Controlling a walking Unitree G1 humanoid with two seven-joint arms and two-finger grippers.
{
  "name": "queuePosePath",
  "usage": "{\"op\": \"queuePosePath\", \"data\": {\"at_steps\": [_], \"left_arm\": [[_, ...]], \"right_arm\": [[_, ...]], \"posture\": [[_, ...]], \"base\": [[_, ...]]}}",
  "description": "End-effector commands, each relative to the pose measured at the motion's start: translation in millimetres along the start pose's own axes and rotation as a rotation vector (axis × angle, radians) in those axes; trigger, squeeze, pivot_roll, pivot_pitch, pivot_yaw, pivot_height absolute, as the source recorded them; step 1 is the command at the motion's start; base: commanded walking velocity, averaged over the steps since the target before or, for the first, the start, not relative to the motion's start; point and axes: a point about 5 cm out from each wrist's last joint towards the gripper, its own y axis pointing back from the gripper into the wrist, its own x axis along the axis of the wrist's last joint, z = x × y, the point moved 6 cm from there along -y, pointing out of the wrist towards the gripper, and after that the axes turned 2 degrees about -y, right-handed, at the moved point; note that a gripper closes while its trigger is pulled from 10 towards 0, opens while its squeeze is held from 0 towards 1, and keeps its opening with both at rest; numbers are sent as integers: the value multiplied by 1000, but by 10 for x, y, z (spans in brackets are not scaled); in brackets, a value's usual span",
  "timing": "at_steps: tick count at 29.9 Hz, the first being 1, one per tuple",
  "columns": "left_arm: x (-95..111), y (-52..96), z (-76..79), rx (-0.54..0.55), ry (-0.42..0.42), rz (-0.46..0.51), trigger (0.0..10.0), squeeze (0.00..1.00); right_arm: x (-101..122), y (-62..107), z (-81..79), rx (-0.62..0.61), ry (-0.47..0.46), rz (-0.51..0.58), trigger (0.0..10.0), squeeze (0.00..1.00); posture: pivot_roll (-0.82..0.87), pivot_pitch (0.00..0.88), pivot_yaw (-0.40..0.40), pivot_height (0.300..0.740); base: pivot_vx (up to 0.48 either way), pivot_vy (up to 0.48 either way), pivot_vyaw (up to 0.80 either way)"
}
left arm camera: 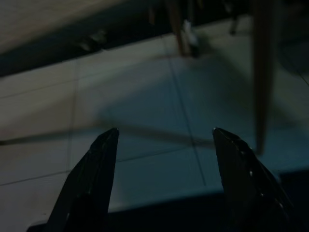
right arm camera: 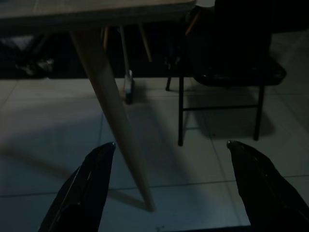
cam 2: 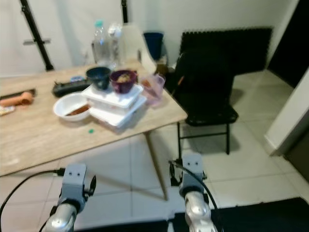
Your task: Restocking fridge
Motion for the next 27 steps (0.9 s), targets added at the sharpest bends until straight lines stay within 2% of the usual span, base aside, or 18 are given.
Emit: {"op": "queuePosePath", "data": {"at_steps": [1,19,21,23,26,27], "left_arm": [[-83,24,-23,9,-1,-28,10000,0],[-117,16,-99,50,24,-47,10000,0],[-60,15,-116,58,24,-18,10000,0],[95,23,-149,64,13,51,10000,0],[157,27,-160,63,12,75,10000,0],[259,29,-204,67,17,108,10000,0]], "right_arm": [[-60,26,32,-8,0,-19,10000,0],[-61,28,26,-5,-1,-19,10000,0],[-50,27,27,-6,0,-14,10000,0],[29,23,15,-2,2,16,10000,0],[82,19,3,4,8,34,10000,0],[178,5,-12,10,17,64,10000,0]], "posture": [[-37,111,31,710],[-38,114,29,710],[-38,114,29,710],[-37,116,29,710],[-37,116,29,710],[-40,120,29,710]], "base": [[0,0,0],[0,0,0],[0,0,0],[0,0,0],[0,0,0],[0,0,0]]}}
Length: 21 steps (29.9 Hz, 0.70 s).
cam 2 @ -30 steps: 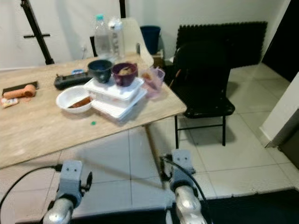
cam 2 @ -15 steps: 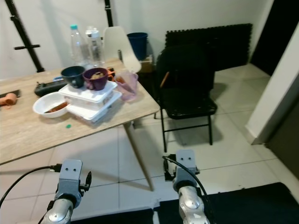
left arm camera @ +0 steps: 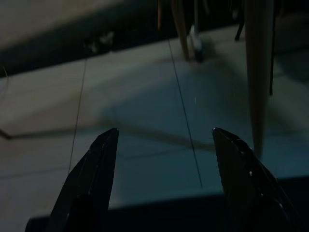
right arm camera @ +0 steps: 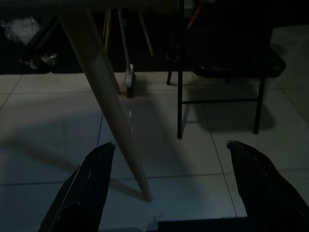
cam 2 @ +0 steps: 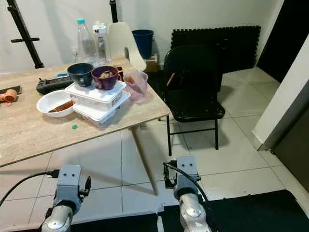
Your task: Restocking fridge
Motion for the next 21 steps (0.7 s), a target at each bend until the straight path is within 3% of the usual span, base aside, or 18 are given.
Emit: {"op": "queuePosePath", "data": {"at_steps": [1,2,4,6,7,11,16,18,19,21], "left_arm": [[179,0,-111,6,-6,65,10000,0],[344,-16,-197,9,-13,114,10000,0],[344,-16,-197,9,-13,114,10000,0],[595,-34,-300,-15,3,176,10000,0],[595,-34,-300,-15,3,176,10000,0],[1234,-87,-441,-80,27,324,10000,0],[1502,-250,-368,-109,40,360,10000,0],[1695,-413,-281,-155,76,373,10000,0],[1695,-413,-281,-155,76,373,10000,0],[1812,-576,-205,-207,86,355,10000,0]], "right_arm": [[173,-16,-24,12,16,57,10000,0],[348,-45,-45,18,26,109,10000,0],[348,-45,-45,18,26,109,10000,0],[643,-80,-58,25,33,192,10000,0],[643,-80,-58,25,33,192,10000,0],[1306,-120,-23,23,25,365,10000,0],[1555,-127,-20,27,18,422,10000,0],[1665,-110,-38,33,17,444,10000,0],[1665,-110,-38,33,17,444,10000,0],[1694,-93,-53,36,18,451,10000,0]], "posture": [[-40,120,29,710],[-41,122,29,710],[-41,122,29,710],[-40,139,22,710],[-40,139,22,710],[-38,154,4,710],[-45,169,-8,710],[-64,172,-8,710],[-64,172,-8,710],[-73,174,-5,710]], "base": [[0,0,0],[0,0,0],[0,0,0],[0,0,0],[0,0,0],[0,0,0],[0,0,0],[0,0,0],[0,0,0],[0,0,0]]}}
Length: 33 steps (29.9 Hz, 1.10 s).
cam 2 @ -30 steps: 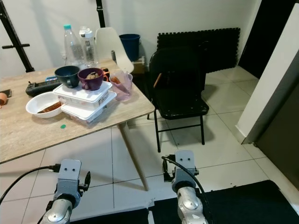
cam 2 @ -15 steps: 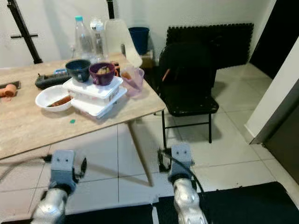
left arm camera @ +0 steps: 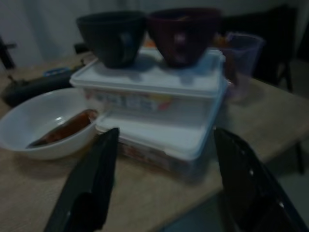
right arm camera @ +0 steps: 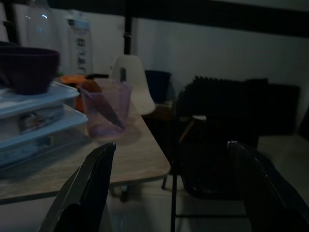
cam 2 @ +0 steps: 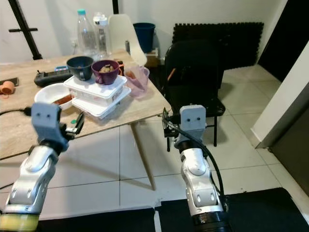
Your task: Restocking fridge
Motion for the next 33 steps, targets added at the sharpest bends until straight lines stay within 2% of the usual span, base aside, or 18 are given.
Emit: {"op": "queuePosePath", "data": {"at_steps": [1,3,4,6,10,13,19,20,23,24,27,29,33], "left_arm": [[-71,-132,10,-44,16,-49,10000,0],[-9,-272,-24,-56,31,-55,10000,0],[-9,-272,-24,-56,31,-55,10000,0],[58,-395,-55,-66,72,-66,10000,0],[83,-440,-62,-71,90,-72,10000,0],[218,-604,-158,-22,60,-68,10000,0],[294,-683,-222,12,68,-58,10000,0],[315,-696,-239,23,72,-54,8980,0],[342,-711,-250,29,81,-51,8824,0],[353,-718,-245,27,84,-49,8078,0],[358,-725,-238,25,84,-50,7804,0],[373,-738,-233,27,90,-49,6941,0],[399,-757,-216,29,96,-43,6941,0]], "right_arm": [[54,16,4,-4,-9,7,10000,0],[72,34,19,-10,-4,5,10000,0],[72,34,19,-10,-4,5,10000,0],[99,54,66,-22,2,3,10000,0],[110,62,86,-28,5,3,10000,0],[139,91,149,-45,17,-4,10000,0],[175,108,146,-46,19,-9,10000,0],[199,110,142,-46,20,-4,10000,0],[247,114,139,-47,21,5,10000,0],[275,115,139,-48,20,11,10000,0],[297,116,140,-50,19,15,10000,0],[352,128,141,-54,18,25,10000,0],[382,159,158,-60,20,27,10000,0]], "posture": [[-87,175,0,710],[-101,176,6,710],[-101,176,6,710],[-109,176,8,710],[-115,177,13,710],[-137,179,20,710],[-142,192,25,710],[-145,196,29,710],[-149,205,35,710],[-152,209,38,710],[-153,211,39,710],[-166,229,49,710],[-175,237,54,710]], "base": [[0,0,0],[0,0,0],[0,0,0],[0,0,0],[0,0,0],[0,0,0],[0,0,0],[0,0,0],[0,0,0],[0,0,0],[0,0,0],[0,0,0],[0,0,0]]}}
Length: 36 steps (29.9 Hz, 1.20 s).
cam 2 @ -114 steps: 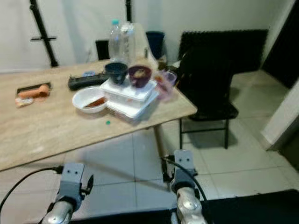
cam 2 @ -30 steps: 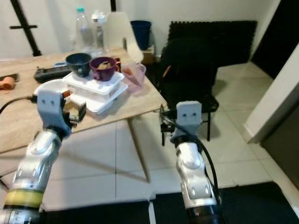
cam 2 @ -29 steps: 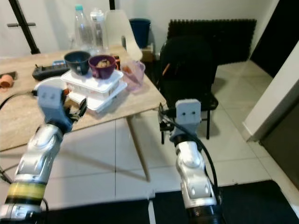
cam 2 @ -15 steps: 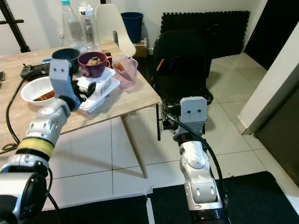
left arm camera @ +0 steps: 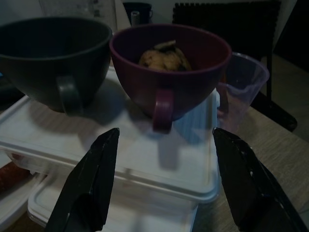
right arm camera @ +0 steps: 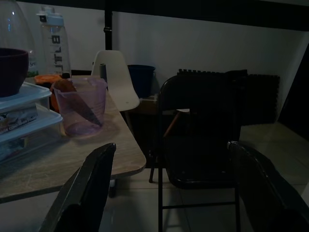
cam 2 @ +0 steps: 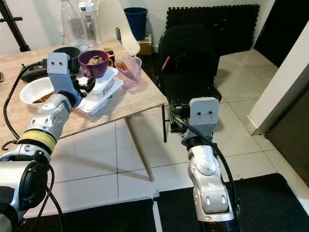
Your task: Restocking fridge
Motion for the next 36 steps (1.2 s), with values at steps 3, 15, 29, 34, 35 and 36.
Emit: {"op": "queuePosePath", "data": {"at_steps": [3,15,29,34,35,36], "left_arm": [[76,-4,-96,29,-10,17,6392,0],[246,-33,-125,70,-2,70,3961,0],[243,-30,-147,79,-19,68,314,0],[281,-21,-149,70,-135,84,10000,0],[281,-21,-149,70,-135,84,10000,0],[290,-18,-149,67,-159,91,10000,0]], "right_arm": [[-18,68,56,-24,4,-19,10000,0],[37,152,78,-40,13,-30,10000,0],[41,160,83,-39,17,-41,10000,0],[28,142,45,-31,8,-44,10000,0],[28,142,45,-31,8,-44,10000,0],[26,137,34,-29,5,-43,10000,0]], "posture": [[-182,240,60,710],[-218,256,74,710],[-214,250,69,710],[-200,240,68,710],[-200,240,68,710],[-197,239,68,710]], "base": [[0,0,0],[0,0,0],[0,0,0],[0,0,0],[0,0,0],[0,0,0]]}}
